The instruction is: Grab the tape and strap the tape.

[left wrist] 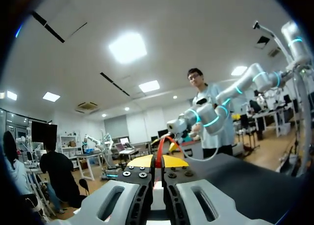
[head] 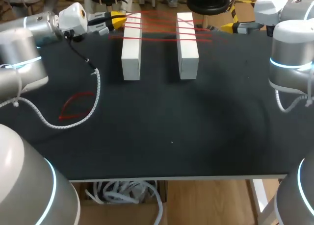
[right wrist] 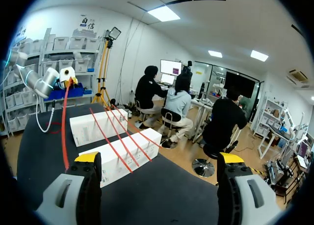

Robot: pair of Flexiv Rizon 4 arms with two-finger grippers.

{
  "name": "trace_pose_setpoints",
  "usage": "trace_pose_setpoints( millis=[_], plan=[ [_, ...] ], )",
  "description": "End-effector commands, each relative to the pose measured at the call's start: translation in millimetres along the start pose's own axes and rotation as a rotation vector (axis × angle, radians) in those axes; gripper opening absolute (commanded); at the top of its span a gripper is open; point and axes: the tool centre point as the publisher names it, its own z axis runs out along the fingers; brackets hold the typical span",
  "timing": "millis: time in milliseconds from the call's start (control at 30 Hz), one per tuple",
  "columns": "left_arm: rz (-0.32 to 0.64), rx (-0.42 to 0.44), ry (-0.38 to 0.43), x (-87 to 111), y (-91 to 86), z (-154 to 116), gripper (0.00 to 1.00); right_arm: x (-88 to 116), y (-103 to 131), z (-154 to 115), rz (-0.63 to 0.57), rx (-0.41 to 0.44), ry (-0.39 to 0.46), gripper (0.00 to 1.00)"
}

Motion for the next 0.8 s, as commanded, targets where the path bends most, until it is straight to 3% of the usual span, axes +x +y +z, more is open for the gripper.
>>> trace_pose_setpoints(
  millis=[33, 267, 800],
  plan=[
    [0.002, -0.013, -0.023, 3.8, -8.9, 3.2, 0.0, -0.7, 0.3, -0.2, 0.0, 0.002, 0.003, 1.0],
    [0.002, -0.014, -0.033, 3.5, -16.7, 5.1, 0.0, -0.7, 0.3, -0.2, 0.0, 0.002, 0.003, 1.0],
    [0.001, 0.01, -0.022, 2.5, -16.2, 6.3, 0.0, -0.7, 0.3, -0.2, 0.0, 0.002, 0.003, 1.0]
  ],
)
